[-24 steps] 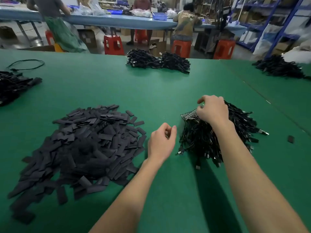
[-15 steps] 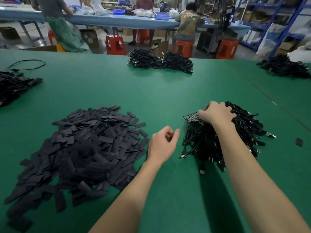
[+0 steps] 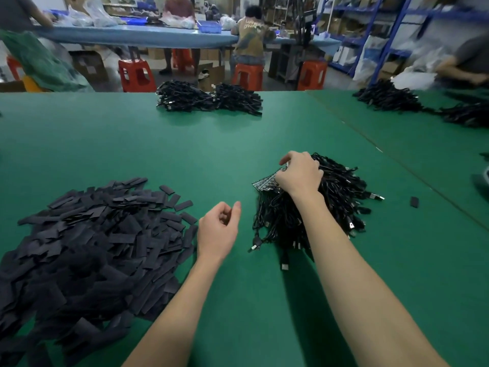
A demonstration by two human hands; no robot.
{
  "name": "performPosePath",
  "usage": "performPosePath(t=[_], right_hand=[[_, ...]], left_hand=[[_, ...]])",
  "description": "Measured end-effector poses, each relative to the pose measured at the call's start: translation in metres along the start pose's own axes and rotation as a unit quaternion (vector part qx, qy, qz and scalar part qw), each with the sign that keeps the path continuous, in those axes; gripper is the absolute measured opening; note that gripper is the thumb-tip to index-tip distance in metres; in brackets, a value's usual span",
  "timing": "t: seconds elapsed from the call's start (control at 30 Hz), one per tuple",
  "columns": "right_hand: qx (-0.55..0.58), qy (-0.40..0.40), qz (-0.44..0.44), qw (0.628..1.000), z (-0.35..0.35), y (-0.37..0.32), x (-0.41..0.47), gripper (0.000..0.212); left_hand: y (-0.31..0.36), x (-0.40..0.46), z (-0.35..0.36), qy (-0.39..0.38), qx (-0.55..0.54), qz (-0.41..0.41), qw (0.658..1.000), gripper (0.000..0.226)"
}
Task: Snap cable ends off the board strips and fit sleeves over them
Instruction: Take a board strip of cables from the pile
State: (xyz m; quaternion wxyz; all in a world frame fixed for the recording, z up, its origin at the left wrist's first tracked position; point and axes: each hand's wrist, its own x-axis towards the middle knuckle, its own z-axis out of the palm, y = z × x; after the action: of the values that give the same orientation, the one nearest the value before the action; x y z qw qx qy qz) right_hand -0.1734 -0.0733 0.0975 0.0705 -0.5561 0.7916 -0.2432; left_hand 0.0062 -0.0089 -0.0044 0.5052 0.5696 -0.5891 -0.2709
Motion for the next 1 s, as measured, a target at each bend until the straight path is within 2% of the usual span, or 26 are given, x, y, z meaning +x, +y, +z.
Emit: performPosePath(t=[0.17,0.37,0.53,0.6,0.67,0.73,0.8,0.97,1.0], right_hand=[[0.069,0.013,-0.042,0.997,-0.010,-0.002,-0.001,0.034],[0.159,0.111,-0.066,0.979,-0.025,-0.007,0.001,0.022],[0.243,0.208,-0.081,0.944,-0.035,-0.017,0.008,0.017],[0.258,0.220,-0.088,0.937,-0.033,-0.024,0.012,0.018],[0.222,0.150,-0.060,0.962,-0.028,-0.027,0.019,0.022],[0.124,-0.002,0.004,0.992,-0.019,-0.024,0.026,0.040],[0.036,-0.110,0.039,0.993,-0.011,-0.019,0.025,0.052],[-0.063,-0.165,-0.006,0.984,-0.009,-0.003,0.032,0.080],[-0.087,-0.169,0.000,0.982,-0.009,-0.002,0.034,0.079]], left_hand=[[0.002,0.000,-0.001,-0.002,-0.001,-0.009,1.000,0.056],[0.002,0.000,-0.001,0.001,0.003,-0.019,1.000,0.054],[0.001,0.001,0.000,0.005,0.001,-0.032,0.999,0.055],[0.003,0.001,0.000,0.005,0.002,-0.036,0.999,0.055],[0.003,0.001,-0.001,0.004,0.005,-0.036,0.999,0.055],[0.004,0.000,-0.003,0.003,-0.001,-0.035,0.999,0.055],[0.004,0.000,-0.004,0.004,-0.009,-0.032,0.999,0.055],[0.003,0.000,-0.003,0.002,-0.008,-0.030,1.000,0.055],[0.003,0.001,-0.003,-0.002,-0.009,-0.029,1.000,0.055]])
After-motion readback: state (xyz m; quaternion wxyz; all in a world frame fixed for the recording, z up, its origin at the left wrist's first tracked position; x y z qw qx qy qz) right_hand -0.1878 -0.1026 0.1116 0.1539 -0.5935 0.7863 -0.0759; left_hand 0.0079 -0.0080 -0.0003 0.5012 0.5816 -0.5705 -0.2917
